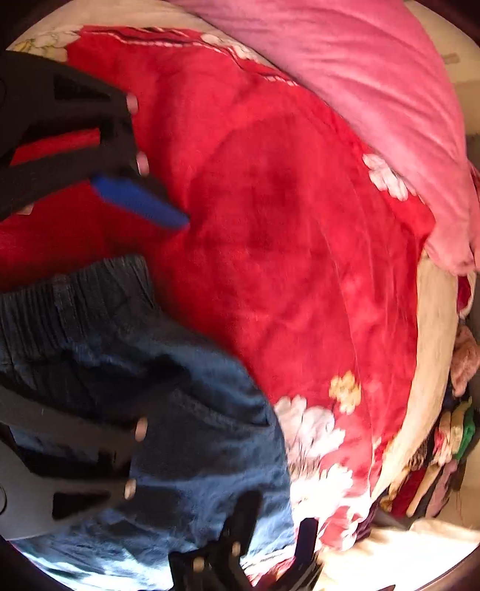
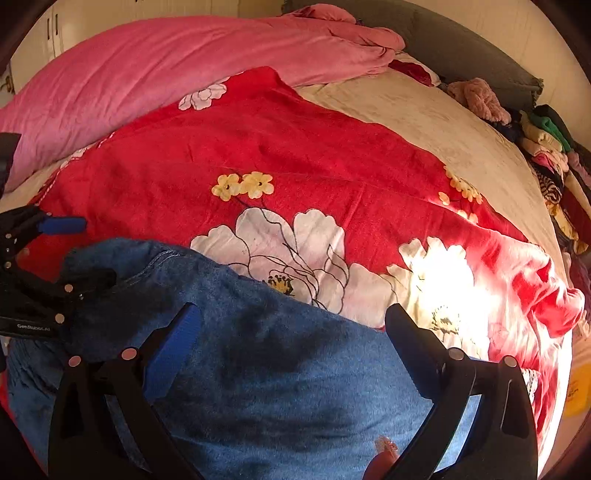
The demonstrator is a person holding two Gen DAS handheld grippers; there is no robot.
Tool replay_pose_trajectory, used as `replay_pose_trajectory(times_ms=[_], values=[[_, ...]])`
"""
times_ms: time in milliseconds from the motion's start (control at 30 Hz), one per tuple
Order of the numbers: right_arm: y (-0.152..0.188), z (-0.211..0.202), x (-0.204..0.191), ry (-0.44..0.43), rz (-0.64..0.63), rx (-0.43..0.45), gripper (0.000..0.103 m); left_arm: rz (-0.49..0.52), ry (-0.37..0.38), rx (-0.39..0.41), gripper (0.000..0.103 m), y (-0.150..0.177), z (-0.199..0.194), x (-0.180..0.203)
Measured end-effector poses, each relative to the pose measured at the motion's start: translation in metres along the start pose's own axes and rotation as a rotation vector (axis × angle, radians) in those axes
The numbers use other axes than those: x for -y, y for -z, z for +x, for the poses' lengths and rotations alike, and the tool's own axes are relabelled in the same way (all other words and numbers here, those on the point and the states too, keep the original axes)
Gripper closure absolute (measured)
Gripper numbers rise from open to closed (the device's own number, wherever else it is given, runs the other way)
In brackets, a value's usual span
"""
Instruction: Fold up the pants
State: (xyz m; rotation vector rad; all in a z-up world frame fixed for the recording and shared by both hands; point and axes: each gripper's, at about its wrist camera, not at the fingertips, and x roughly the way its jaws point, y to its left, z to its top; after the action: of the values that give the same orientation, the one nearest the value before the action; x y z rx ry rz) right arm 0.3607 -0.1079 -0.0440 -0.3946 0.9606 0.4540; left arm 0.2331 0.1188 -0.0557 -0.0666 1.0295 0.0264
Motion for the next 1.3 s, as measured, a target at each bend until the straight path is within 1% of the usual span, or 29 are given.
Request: replay_pose_trajectory(times_ms=[33,67,200,300,333,367,400,467,500,533,567,633,733,967,1167,1300], values=[[-0.002,0.003,-0.002,0.007,-0.015,-0.004,0.004,0.011,0.022,0.002,0.072,0.0,-0.001,0.003],[-0.003,0.007,-0.004,0.008,-0.028,-0.009,0.004,0.021,0.045,0.011,0.095,0.0,-0.004,0.005],[-0.007,0.015,-0.013,-0.001,-0.089,-0.012,0.004,0.08,0.052,0.072,0.099,0.006,-0.025,0.018],[-0.006,0.018,-0.024,0.013,-0.166,-0.003,0.004,0.089,0.09,0.129,0.099,0.01,-0.05,0.021],[-0.004,0.018,-0.027,0.008,-0.177,-0.001,0.005,0.092,0.099,0.143,0.099,0.012,-0.057,0.022],[-0.003,0.018,-0.029,-0.005,-0.181,-0.002,0.009,0.091,0.104,0.152,0.099,0.013,-0.062,0.022],[-0.001,0.016,-0.032,-0.032,-0.177,-0.002,0.017,0.091,0.116,0.163,0.099,0.014,-0.068,0.022],[0.001,0.009,-0.035,-0.121,-0.153,0.006,0.062,0.096,0.128,0.166,0.099,0.017,-0.074,0.025],[0.003,0.003,-0.037,-0.143,-0.137,0.017,0.069,0.097,0.127,0.169,0.099,0.02,-0.077,0.026],[0.005,-0.002,-0.038,-0.142,-0.13,0.026,0.081,0.1,0.119,0.171,0.099,0.021,-0.078,0.026],[0.007,-0.009,-0.038,-0.143,-0.118,0.034,0.086,0.102,0.114,0.174,0.099,0.023,-0.078,0.028],[0.013,-0.029,-0.033,-0.155,-0.064,0.07,0.089,0.101,0.112,0.179,0.099,0.027,-0.08,0.025],[0.027,-0.061,-0.029,-0.179,0.002,0.123,0.091,0.087,0.128,0.188,0.099,0.035,-0.086,0.022],[0.072,-0.12,-0.036,-0.215,0.129,0.167,0.091,0.118,0.138,0.226,0.097,0.057,-0.113,0.036],[0.118,-0.163,-0.061,-0.259,0.182,0.196,0.093,0.142,0.142,0.243,0.097,0.084,-0.137,0.043],[0.148,-0.18,-0.085,-0.274,0.178,0.202,0.093,0.124,0.167,0.245,0.097,0.11,-0.152,0.043]])
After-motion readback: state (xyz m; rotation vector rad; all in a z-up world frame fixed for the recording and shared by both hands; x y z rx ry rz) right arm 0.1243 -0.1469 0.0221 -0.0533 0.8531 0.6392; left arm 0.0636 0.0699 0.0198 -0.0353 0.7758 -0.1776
